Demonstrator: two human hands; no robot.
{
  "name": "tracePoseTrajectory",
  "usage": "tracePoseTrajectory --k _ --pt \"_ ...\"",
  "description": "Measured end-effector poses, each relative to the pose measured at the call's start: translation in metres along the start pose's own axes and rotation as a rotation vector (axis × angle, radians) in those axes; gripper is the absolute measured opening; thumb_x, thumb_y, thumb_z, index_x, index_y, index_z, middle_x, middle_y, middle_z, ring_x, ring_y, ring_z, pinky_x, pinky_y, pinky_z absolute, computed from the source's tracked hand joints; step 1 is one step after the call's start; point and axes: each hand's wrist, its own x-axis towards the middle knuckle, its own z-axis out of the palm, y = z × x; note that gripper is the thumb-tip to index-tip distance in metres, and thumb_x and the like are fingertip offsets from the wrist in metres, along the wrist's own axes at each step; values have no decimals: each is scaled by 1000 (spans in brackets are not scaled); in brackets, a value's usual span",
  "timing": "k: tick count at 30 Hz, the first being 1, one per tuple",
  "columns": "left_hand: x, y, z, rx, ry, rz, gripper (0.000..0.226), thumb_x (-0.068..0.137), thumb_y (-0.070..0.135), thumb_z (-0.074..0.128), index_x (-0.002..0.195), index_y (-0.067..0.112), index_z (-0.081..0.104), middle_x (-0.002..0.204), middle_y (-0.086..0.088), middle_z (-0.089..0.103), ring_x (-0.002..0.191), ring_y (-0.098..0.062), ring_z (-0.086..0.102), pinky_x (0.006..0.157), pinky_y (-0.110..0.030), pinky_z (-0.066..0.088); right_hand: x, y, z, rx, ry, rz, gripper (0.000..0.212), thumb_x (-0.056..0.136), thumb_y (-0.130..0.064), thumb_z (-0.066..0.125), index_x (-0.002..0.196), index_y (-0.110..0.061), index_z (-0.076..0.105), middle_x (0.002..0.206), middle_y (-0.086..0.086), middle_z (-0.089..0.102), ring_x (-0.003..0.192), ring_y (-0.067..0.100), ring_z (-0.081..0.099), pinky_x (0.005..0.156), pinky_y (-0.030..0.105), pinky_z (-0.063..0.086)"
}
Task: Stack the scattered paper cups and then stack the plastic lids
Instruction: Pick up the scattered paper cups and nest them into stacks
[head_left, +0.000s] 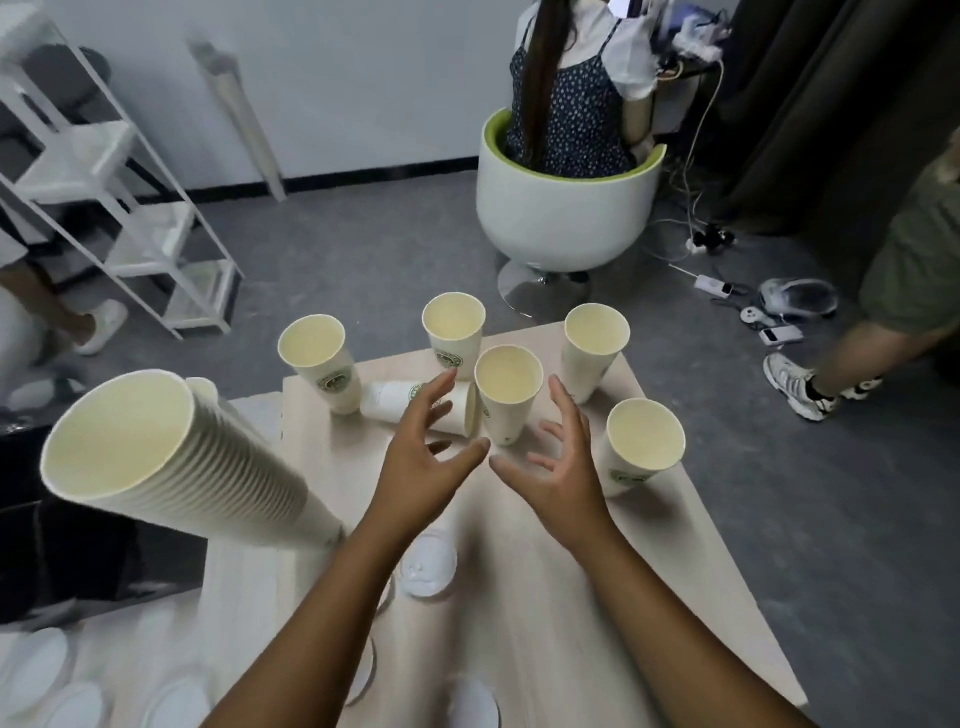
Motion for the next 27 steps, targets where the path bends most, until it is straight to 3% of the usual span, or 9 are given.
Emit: tracePoseTrajectory --k 2,4,8,11,13,15,18,23,27 --pt "21 -7 6 -1 -7 -32 80 87 17 80 148 51 41 153 24 46 139 -7 48 90 -15 52 19 8 0 10 11 9 104 77 -16 89 155 -43 26 157 -24 22 128 -19 40 101 17 50" --pt "37 -15 12 2 -31 -60 84 87 14 80 150 49 38 154 23 44 140 -6 46 86 -12 50 36 17 -1 -1 18 15 102 81 -8 86 155 -39 24 158 -21 20 136 -2 40 96 9 47" --pt "58 -26 21 -2 -96 -122 91 86 7 79 157 39 32 159 18 41 144 -7 43 103 -33 53 59 39 -3 -34 29 22 103 82 -13 86 160 -32 22 162 -19 26 145 8 36 112 33 46" --pt "62 -24 23 -39 -110 -134 86 84 -2 75 155 32 40 154 16 49 140 -7 49 101 -37 58 63 42 -2 -42 28 29 95 81 -20 86 157 -30 29 158 -11 40 142 8 43 108 29 49" --pt "56 -22 21 -49 -102 -115 80 82 -2 75 149 34 48 146 18 56 135 -6 55 97 -39 60 60 41 -1 -33 49 30 87 77 -29 83 152 -27 39 152 -11 47 136 5 49 103 35 54" --pt "44 -20 17 -30 -81 -105 73 83 3 79 144 35 54 141 18 60 130 -6 58 96 -37 60 50 36 -1 -12 64 33 82 73 -33 82 146 -27 47 144 -10 54 129 4 54 96 39 58" --pt "14 -17 6 -5 -41 -90 69 83 13 86 141 34 56 140 17 61 126 -4 60 100 -36 57 24 23 -3 -13 37 23 74 74 -22 88 139 -31 54 136 -14 57 120 2 58 86 28 57" --pt "-58 -2 -19 -61 -14 -66 71 74 33 87 138 38 58 142 12 59 133 -9 58 104 -33 53 -38 -4 -7 -78 -67 -50 72 75 -12 92 134 -32 57 135 -19 57 127 12 57 97 37 55" --pt "-119 0 -49 -79 10 -55 69 77 11 90 135 35 60 141 12 62 129 -13 60 88 -35 61 -90 -25 7 -126 -176 -94 75 74 -16 93 137 -33 55 138 -16 56 130 14 56 99 34 56"
